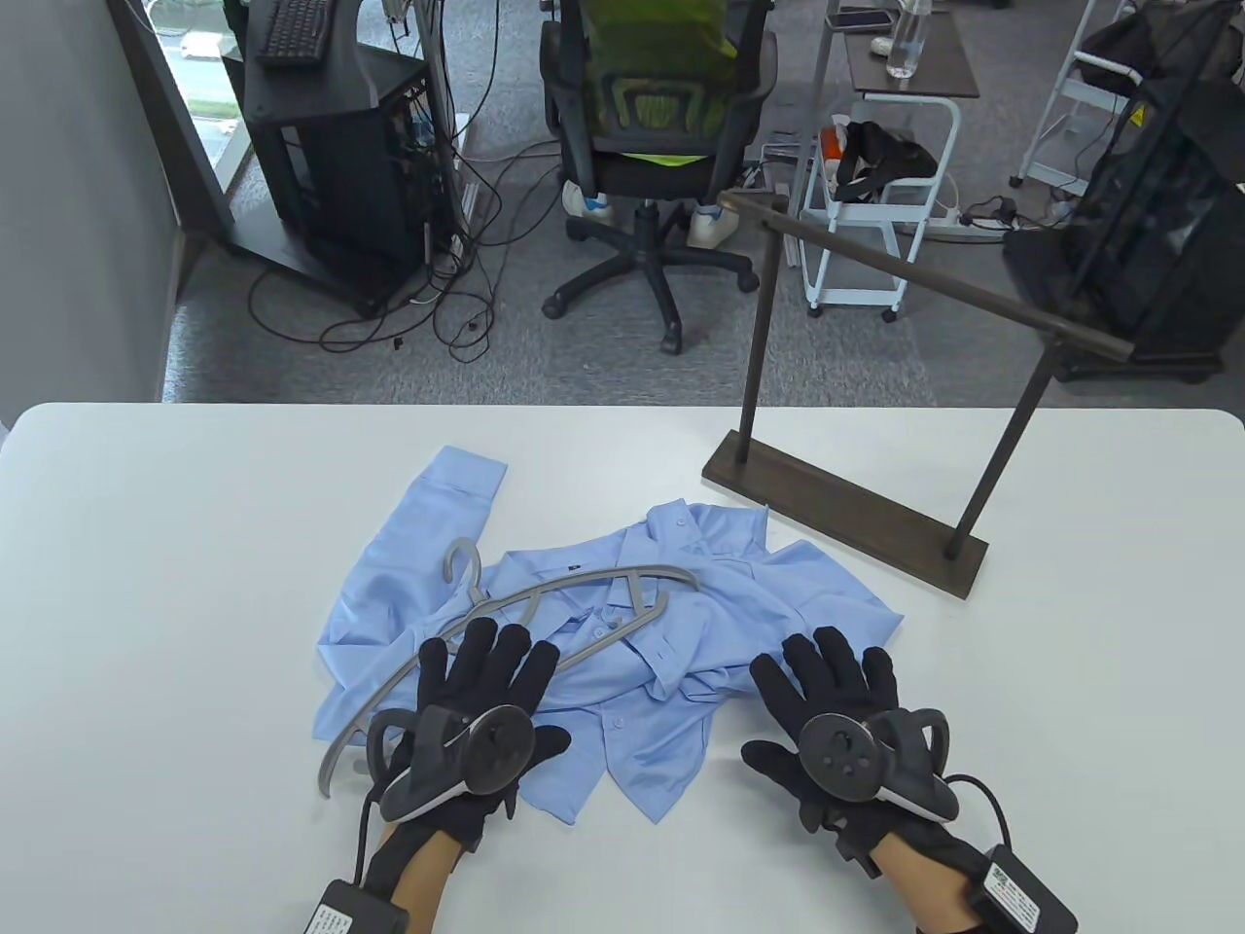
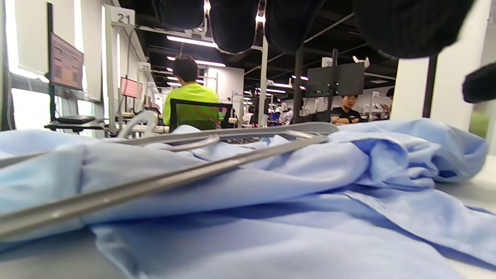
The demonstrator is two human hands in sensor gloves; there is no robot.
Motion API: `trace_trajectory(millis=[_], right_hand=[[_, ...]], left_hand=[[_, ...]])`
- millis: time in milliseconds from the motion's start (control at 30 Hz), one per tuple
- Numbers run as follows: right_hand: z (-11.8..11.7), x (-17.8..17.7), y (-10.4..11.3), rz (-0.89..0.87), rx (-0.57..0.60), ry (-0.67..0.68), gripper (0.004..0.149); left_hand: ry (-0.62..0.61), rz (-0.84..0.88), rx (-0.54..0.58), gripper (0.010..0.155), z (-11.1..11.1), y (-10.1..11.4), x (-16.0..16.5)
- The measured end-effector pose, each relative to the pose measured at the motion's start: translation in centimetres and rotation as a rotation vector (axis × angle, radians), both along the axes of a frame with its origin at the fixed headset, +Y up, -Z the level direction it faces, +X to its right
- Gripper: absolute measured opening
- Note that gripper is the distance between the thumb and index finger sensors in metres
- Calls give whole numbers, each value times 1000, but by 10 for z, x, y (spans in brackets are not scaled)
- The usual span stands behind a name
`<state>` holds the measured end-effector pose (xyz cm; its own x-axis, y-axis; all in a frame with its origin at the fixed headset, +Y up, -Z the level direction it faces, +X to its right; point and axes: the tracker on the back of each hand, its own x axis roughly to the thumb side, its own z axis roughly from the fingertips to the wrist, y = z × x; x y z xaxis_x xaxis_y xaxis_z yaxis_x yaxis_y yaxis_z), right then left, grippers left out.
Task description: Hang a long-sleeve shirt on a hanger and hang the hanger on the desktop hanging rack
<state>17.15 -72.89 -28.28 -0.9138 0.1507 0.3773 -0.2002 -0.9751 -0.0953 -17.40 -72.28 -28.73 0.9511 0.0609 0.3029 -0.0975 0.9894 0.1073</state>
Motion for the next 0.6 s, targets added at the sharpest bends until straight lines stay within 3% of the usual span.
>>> trace_trajectory(millis=[200,600], right_hand=[[0,2,1,-5,1,-8,80],[0,2,1,4,-5,-10,80]], left_hand=[[121,26,50,80,-3,10,-30],[447,162,-31,72,-15,0,-106]])
